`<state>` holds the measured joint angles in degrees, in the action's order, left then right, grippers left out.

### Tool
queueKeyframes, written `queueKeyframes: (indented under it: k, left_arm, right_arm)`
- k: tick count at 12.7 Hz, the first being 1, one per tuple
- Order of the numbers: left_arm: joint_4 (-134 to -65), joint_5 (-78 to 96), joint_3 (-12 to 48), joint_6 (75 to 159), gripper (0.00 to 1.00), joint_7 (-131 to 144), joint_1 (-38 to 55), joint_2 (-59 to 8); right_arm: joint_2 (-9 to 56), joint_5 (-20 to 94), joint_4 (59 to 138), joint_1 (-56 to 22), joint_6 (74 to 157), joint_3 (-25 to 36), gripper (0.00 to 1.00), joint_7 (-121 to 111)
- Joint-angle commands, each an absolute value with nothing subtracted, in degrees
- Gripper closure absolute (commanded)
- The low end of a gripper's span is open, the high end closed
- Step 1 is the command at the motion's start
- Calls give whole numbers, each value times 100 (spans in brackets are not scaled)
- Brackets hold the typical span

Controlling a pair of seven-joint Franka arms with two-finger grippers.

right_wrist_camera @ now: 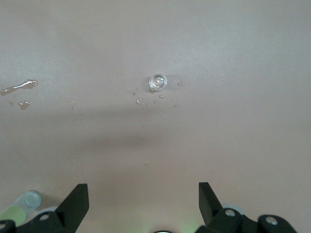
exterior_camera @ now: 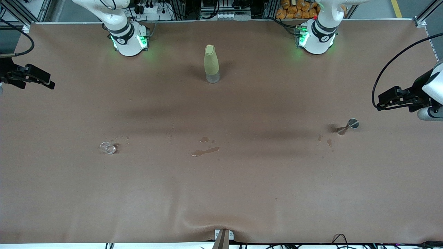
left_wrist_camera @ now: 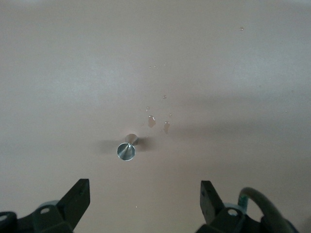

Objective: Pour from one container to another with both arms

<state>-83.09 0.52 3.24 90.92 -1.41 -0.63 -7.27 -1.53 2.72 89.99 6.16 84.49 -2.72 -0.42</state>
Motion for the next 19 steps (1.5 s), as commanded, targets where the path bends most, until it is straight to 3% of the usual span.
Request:
queueKeyframes:
  k: [1, 11, 19]
  left_arm:
    - [-8227, -79, 360, 9088, 0, -430, 17, -790]
    - [-8077, -79, 334, 9114, 0, -702, -167, -958]
    - [-8112, 545, 343, 8948, 0, -4637, -1677, -923]
  right_arm:
    - [-272, 237, 9123, 536, 8446, -211, 0, 44]
    - [-237, 246, 9105, 299, 8455, 185, 0, -35]
    - [-237, 255, 9105, 439, 8446, 132, 0, -281]
